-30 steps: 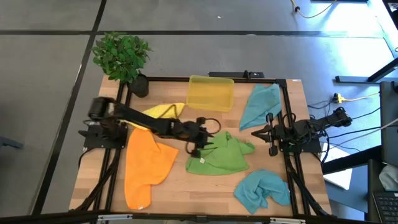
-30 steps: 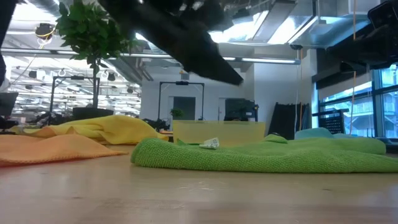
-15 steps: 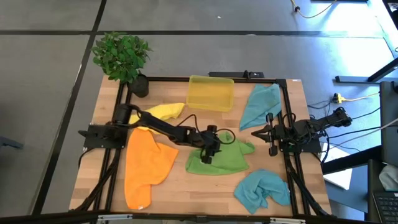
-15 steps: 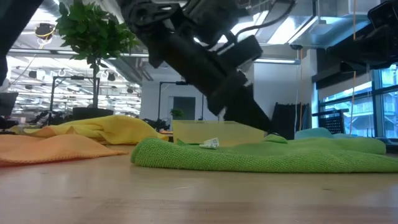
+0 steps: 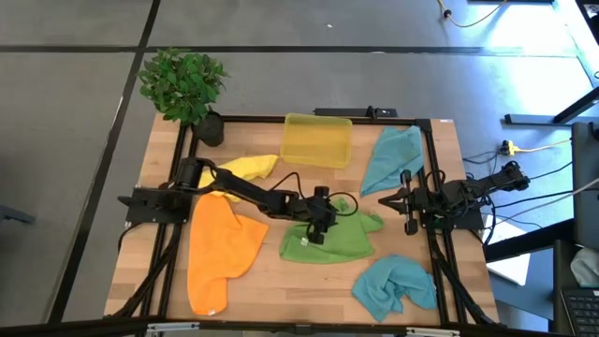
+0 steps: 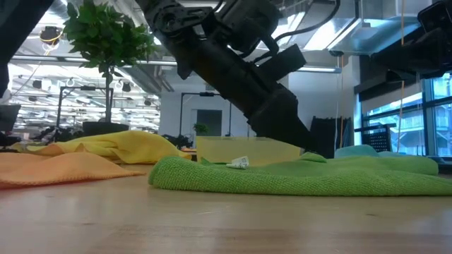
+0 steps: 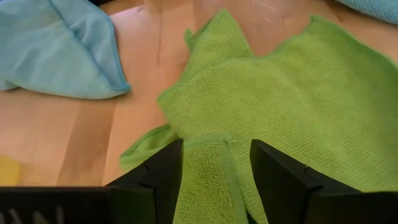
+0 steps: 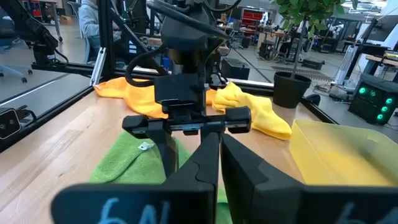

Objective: Fold microfiber towels
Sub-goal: Fold the green microfiber cloth

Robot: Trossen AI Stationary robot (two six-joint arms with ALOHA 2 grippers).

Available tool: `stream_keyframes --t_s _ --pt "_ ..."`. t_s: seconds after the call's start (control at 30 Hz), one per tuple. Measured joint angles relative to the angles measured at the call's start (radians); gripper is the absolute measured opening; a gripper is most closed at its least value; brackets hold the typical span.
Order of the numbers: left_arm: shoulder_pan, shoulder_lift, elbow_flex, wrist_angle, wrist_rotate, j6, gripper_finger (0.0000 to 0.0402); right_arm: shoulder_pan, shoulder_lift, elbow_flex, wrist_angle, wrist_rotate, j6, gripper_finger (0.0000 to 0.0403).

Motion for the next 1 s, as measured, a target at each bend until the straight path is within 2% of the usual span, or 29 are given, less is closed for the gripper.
stream_keyframes --t_s 0.8,1.0 --pt "0.013 0.046 0.005 0.010 -0.016 -0.045 0.0178 0.000 0.000 0.000 0.000 0.000 0.000 0.0020" --pt "0.016 0.046 0.005 0.013 -0.019 -0.046 0.0165 0.000 0.000 0.000 0.000 0.000 0.000 0.0020"
